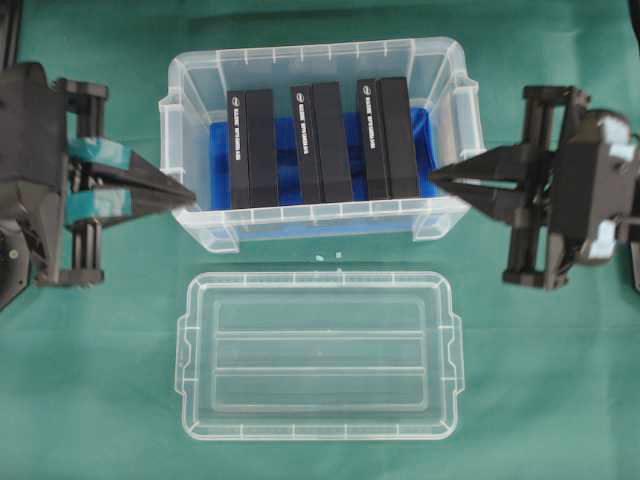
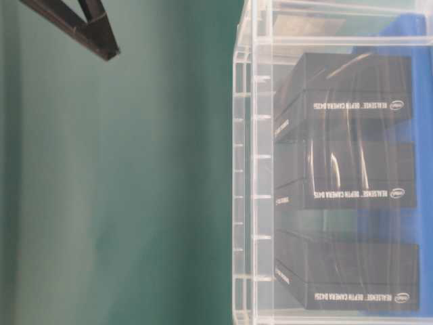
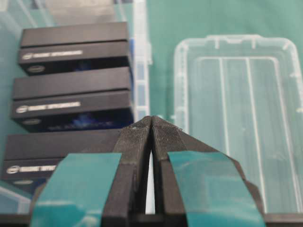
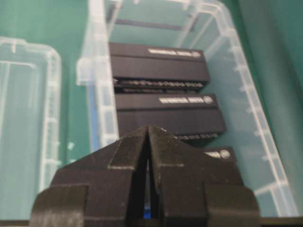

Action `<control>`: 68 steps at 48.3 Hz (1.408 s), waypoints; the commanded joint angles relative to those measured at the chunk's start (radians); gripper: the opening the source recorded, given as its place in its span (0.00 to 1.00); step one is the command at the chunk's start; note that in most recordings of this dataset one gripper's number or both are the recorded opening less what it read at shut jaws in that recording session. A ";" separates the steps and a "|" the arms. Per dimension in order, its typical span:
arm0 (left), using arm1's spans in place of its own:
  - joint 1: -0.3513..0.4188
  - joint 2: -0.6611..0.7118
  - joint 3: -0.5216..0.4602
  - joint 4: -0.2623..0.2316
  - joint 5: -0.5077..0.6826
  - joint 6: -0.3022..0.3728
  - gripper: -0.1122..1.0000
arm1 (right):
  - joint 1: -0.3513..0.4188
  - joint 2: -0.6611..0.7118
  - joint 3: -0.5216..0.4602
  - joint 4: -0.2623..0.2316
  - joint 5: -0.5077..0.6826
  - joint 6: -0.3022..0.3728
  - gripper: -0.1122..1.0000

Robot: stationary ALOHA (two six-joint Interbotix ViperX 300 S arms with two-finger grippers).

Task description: Clamp the lid of the box with both arms, then lift and open it.

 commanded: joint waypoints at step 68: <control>0.160 -0.295 0.258 0.003 -0.150 0.002 0.11 | -0.130 -0.285 0.249 -0.006 -0.083 -0.002 0.10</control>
